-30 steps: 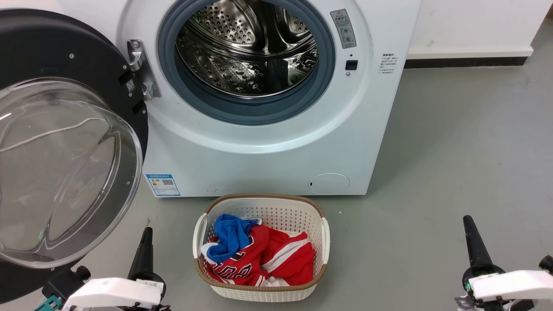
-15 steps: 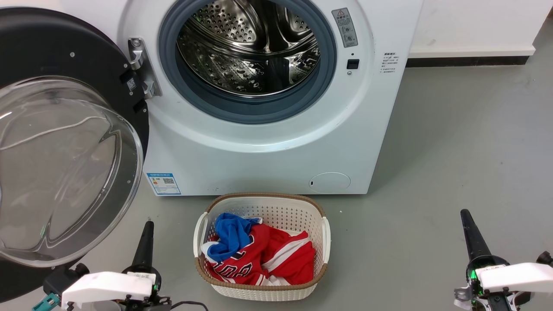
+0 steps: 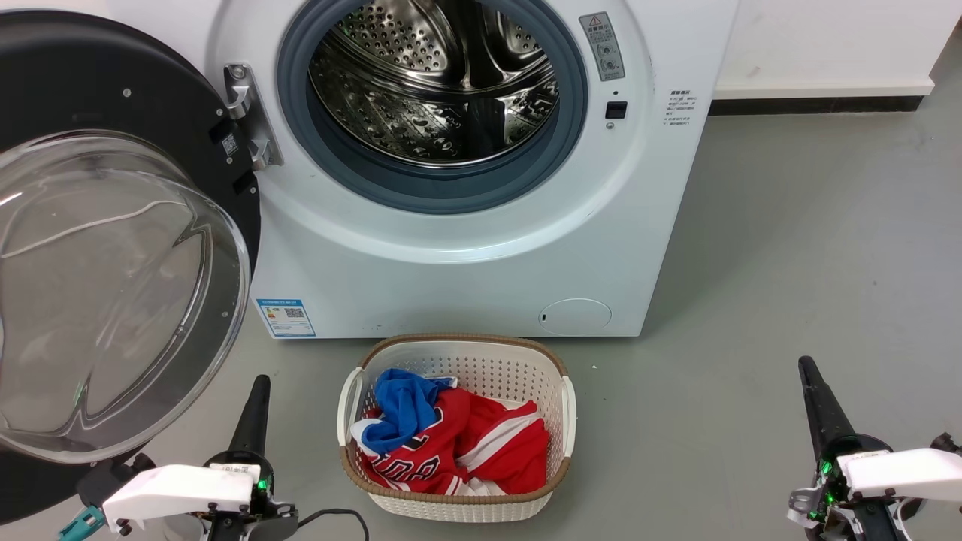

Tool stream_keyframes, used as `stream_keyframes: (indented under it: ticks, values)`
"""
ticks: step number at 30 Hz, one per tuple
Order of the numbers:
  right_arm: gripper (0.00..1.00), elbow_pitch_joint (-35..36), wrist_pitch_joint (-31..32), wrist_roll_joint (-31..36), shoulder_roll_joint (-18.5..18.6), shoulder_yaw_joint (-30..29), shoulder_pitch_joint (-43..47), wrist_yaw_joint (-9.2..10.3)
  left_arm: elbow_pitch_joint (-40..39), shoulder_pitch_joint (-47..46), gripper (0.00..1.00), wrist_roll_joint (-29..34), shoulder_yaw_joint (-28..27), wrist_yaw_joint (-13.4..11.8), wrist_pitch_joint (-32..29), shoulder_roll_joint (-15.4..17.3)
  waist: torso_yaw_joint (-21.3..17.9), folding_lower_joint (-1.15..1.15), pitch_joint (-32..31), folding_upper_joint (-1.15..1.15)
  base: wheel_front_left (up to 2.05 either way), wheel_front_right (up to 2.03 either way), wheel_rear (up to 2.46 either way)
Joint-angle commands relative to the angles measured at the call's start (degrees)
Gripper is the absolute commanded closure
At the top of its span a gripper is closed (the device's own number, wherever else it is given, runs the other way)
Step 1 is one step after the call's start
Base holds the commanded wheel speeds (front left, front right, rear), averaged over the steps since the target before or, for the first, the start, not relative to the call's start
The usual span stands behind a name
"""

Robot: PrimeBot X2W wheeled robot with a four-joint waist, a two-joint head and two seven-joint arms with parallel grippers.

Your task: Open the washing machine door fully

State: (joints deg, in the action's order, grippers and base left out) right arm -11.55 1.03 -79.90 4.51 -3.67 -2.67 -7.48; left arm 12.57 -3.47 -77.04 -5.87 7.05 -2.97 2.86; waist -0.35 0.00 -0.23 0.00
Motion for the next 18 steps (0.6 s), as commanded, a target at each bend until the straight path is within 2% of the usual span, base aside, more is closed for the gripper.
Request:
stream_keyframes:
  ticks: [1, 18]
  values:
    - [1.0, -0.07, 0.27, -1.13, 0.21, -0.12, -1.32, -0.02, -0.04, -1.09, 1.0, -1.18, -0.2, 0.29, -0.33, 0.03, 0.01, 0.0, 0.01, 0.0, 0.0, 0.0, 0.0]
    - [1.0, -1.42, 2.45, -8.69, -0.01, -0.51, -2.69, -0.02, 0.93, -2.24, 1.0, -9.32, -0.56, 0.39, -2.32, 0.02, 0.19, 0.0, 0.23, 0.0, 0.0, 0.0, 0.0]
